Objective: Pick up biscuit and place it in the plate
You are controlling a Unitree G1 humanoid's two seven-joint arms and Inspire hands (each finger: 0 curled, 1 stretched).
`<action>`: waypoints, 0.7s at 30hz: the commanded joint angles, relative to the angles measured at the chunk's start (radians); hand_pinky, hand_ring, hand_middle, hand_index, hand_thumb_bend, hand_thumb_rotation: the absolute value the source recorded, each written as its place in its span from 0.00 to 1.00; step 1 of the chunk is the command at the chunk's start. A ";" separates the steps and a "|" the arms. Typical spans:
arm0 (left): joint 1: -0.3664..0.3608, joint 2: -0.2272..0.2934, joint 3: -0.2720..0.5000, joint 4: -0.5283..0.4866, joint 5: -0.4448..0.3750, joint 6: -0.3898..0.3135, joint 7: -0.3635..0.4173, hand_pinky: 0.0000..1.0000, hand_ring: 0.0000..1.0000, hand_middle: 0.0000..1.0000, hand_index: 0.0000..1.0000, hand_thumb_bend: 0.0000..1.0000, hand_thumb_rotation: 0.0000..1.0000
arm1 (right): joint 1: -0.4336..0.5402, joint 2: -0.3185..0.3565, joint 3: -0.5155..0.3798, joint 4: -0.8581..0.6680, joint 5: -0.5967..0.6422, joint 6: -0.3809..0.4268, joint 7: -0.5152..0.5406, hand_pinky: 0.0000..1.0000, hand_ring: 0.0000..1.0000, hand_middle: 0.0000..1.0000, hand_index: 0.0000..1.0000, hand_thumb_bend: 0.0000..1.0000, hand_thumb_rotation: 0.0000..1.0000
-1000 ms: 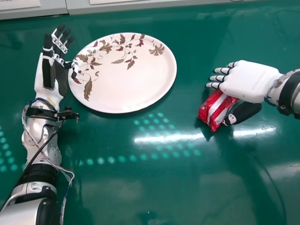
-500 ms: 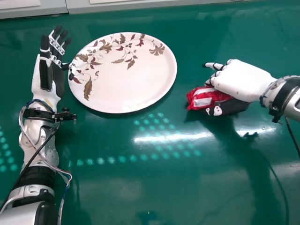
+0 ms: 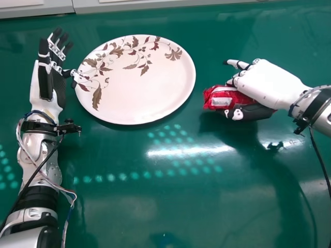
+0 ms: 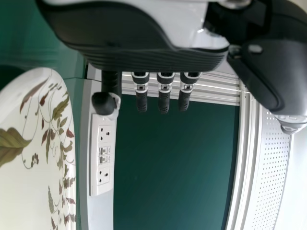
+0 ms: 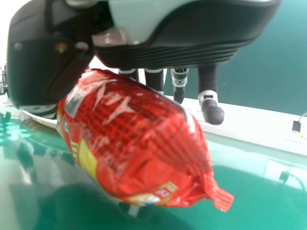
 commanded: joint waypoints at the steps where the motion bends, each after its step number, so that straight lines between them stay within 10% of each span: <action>1: 0.057 0.001 0.008 0.033 -0.001 -0.005 0.001 0.00 1.00 1.00 1.00 1.00 0.97 | 0.012 -0.005 -0.009 -0.018 0.008 0.008 -0.022 0.10 0.43 0.47 0.49 0.52 0.00; 15: 0.052 0.003 0.006 0.047 -0.003 0.004 -0.010 0.00 1.00 1.00 1.00 1.00 0.96 | 0.153 -0.028 -0.197 -0.346 0.235 0.141 0.207 0.08 0.43 0.48 0.48 0.51 0.00; 21: 0.041 0.000 0.000 0.052 0.002 0.011 -0.009 0.00 1.00 1.00 1.00 1.00 0.97 | 0.060 0.002 -0.218 -0.394 0.276 0.140 0.275 0.08 0.38 0.46 0.50 0.51 0.00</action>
